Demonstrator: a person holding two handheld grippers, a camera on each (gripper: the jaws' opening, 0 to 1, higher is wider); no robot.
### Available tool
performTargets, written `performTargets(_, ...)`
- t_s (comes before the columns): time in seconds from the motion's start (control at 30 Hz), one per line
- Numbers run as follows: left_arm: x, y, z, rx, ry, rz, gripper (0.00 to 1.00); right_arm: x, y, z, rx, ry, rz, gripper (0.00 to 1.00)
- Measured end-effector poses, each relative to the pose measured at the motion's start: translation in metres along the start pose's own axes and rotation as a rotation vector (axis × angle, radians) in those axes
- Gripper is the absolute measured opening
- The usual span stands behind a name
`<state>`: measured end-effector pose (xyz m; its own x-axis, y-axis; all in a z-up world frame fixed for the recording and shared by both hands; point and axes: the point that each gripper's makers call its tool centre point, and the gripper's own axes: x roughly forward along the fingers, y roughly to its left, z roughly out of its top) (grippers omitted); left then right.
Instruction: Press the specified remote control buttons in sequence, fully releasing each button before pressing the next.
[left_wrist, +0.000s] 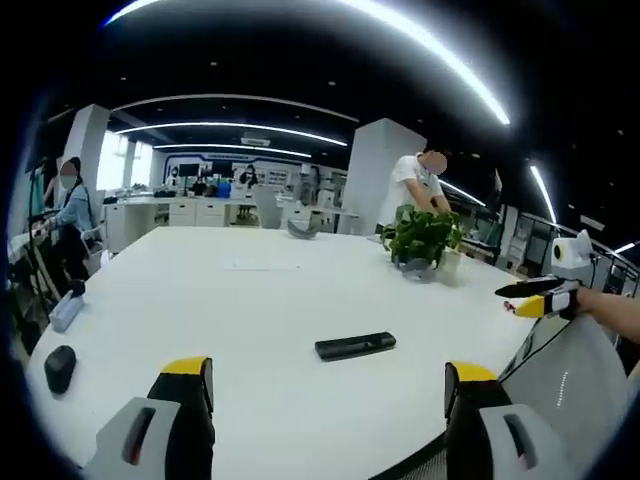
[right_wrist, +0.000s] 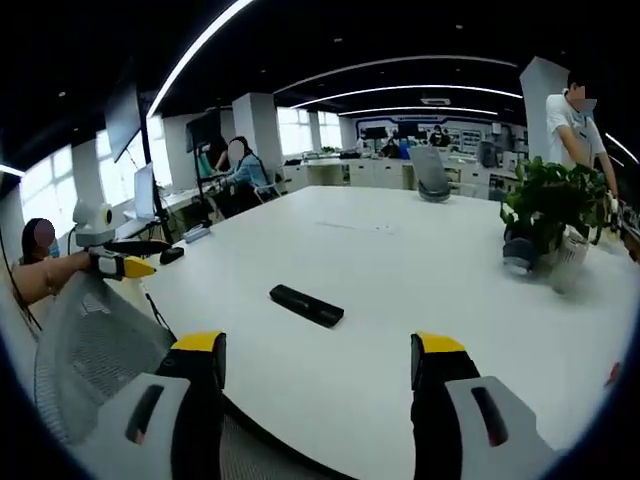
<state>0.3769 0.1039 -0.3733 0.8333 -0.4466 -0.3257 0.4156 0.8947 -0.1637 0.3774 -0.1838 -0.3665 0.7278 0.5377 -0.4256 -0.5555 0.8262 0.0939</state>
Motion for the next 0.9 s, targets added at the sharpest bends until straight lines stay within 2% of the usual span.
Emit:
performTargets(0.07,0.001,0.0,-0.004,0.001,0.024,0.0,1.0,0.001,0.003,-0.002,-0.026,0.016,0.011,0.78)
performTargets(0.17,0.001,-0.003,-0.001,0.001,0.006,-0.016,1.0,0.001,0.007,-0.005,-0.072,0.036,0.014,0.78)
performTargets(0.3,0.0,-0.003,-0.006,0.003,0.026,-0.017,1.0,0.002,0.008,-0.009,-0.118,0.062,-0.003,0.77)
performTargets(0.4,-0.001,0.001,-0.003,-0.011,0.014,-0.002,1.0,0.003,0.008,-0.013,-0.108,0.085,0.007,0.77)
performTargets(0.6,-0.003,-0.004,0.007,-0.004,-0.042,-0.029,1.0,0.003,0.017,-0.008,-0.121,0.055,0.041,0.79)
performTargets(0.73,-0.002,0.001,0.005,-0.007,-0.033,-0.01,1.0,0.003,0.013,-0.009,-0.122,0.068,0.03,0.78)
performTargets(0.9,-0.002,0.003,0.008,-0.009,-0.049,0.003,1.0,0.004,0.012,-0.01,-0.104,0.071,0.037,0.78)
